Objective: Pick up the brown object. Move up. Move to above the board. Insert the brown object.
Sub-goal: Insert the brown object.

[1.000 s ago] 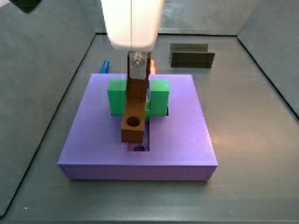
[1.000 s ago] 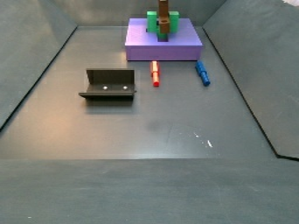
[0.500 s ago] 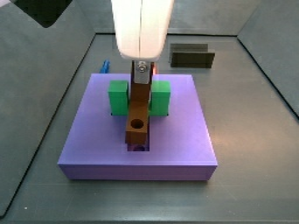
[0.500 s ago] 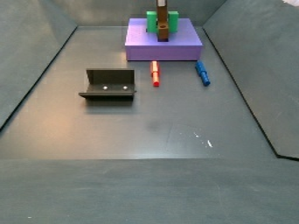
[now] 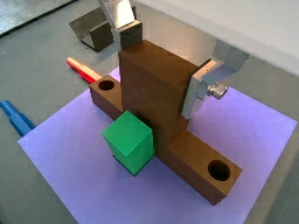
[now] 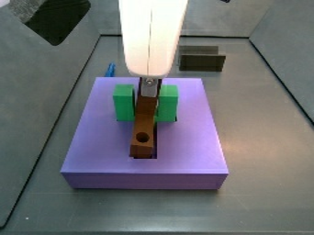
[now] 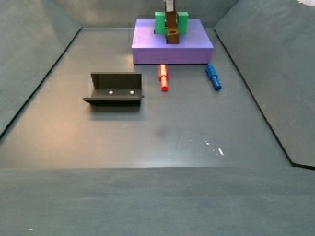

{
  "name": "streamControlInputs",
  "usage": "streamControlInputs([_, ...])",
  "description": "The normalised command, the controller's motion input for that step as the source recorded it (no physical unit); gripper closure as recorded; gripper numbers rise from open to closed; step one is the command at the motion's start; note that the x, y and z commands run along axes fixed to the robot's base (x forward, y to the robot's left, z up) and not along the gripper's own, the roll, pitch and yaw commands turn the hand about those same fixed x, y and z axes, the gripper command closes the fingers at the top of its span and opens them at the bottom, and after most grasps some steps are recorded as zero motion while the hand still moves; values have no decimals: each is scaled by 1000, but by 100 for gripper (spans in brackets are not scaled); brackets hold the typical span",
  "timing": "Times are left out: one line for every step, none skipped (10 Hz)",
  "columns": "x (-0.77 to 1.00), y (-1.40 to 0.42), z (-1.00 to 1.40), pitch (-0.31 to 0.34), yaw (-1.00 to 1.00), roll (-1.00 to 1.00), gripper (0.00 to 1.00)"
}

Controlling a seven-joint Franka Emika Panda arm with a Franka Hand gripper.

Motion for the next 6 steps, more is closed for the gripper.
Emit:
streamControlInputs([223,94,-251,19,9,61,100])
streamControlInputs([483,71,-46,16,71,0,100])
streamControlInputs([411,14,-89,0,74,0,100])
streamControlInputs([0,0,-243,-87,0,0,100])
streamControlInputs([-329,0,-311,-141,0,0,100])
streamControlInputs([-451,0,-469,-194,0,-6,100])
